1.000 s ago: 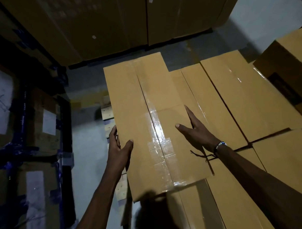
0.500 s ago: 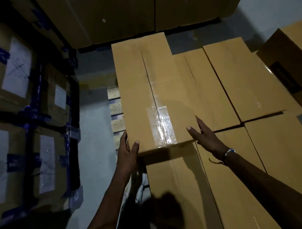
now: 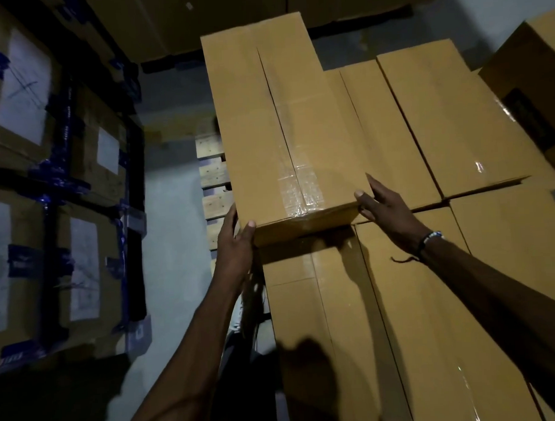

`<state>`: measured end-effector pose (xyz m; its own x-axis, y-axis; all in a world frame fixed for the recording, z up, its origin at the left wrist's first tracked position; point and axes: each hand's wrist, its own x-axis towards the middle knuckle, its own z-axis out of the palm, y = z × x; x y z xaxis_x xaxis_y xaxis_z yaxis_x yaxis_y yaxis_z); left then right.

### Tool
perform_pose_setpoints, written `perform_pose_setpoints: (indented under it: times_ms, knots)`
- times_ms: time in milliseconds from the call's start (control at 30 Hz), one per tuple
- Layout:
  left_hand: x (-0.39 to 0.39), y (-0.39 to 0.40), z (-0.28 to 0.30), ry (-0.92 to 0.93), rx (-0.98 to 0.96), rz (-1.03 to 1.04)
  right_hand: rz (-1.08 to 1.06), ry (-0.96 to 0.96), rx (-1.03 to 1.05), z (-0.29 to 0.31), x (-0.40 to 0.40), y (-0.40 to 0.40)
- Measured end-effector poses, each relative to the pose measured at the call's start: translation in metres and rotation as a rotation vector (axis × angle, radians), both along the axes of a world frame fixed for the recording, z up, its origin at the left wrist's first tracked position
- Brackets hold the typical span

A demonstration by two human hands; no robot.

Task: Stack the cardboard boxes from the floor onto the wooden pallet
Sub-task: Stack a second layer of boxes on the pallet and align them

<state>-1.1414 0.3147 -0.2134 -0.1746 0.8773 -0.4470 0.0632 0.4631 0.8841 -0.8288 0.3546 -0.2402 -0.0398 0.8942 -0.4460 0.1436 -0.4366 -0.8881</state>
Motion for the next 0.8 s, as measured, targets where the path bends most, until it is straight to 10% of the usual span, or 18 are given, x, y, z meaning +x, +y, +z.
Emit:
perform_pose_setpoints:
  times_ms: [800]
  knots:
    - [-0.002,0.004,-0.011,0.096,-0.015,-0.04,-0.017,-0.091,-0.006,-0.018,0.001,-0.001]
